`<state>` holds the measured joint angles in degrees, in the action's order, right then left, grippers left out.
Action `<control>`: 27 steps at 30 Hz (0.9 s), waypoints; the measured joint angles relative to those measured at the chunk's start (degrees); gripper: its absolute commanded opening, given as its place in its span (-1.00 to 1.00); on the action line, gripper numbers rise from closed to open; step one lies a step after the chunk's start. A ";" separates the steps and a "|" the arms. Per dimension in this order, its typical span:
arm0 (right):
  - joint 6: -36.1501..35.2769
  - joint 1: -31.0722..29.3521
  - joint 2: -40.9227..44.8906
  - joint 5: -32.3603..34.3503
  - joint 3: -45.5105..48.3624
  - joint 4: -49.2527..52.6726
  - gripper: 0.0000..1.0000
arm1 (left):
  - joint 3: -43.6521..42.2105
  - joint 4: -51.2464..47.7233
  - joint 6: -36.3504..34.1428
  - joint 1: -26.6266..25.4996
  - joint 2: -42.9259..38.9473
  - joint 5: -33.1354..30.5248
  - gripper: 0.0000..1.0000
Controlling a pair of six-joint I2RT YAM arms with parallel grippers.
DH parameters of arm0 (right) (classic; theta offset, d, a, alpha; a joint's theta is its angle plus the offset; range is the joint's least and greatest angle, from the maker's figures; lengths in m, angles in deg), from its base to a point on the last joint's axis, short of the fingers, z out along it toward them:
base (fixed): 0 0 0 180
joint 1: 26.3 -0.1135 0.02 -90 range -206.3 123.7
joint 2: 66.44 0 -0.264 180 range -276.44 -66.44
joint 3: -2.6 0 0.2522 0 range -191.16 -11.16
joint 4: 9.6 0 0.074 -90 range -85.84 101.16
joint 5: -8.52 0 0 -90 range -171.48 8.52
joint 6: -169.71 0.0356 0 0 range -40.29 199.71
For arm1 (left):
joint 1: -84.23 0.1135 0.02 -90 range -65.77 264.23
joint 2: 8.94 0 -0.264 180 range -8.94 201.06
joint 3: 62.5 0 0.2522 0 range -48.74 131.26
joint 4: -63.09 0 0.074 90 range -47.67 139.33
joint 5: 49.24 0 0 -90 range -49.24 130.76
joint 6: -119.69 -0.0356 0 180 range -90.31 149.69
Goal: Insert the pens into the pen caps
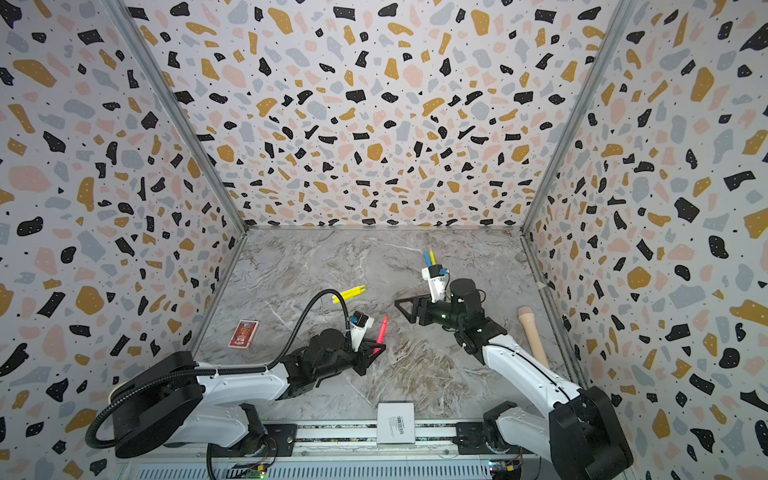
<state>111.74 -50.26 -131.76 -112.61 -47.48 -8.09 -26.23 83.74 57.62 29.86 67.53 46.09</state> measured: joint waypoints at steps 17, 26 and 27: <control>-8.28 9.33 -26.88 8.85 -21.33 17.53 0.44 | -8.48 -0.42 1.79 0.70 -10.93 -2.73 -1.00; -13.81 9.07 -39.28 13.27 -32.68 24.70 0.38 | -10.38 -2.75 1.86 1.05 -16.70 -4.61 -1.00; -14.29 9.03 -40.15 13.77 -33.09 25.24 0.38 | -10.56 -3.02 1.86 1.07 -17.03 -4.68 -1.00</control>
<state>97.45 -41.23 -171.91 -98.84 -80.57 17.15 -36.79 80.73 59.47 30.93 50.50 41.41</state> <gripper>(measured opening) 0.694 0.145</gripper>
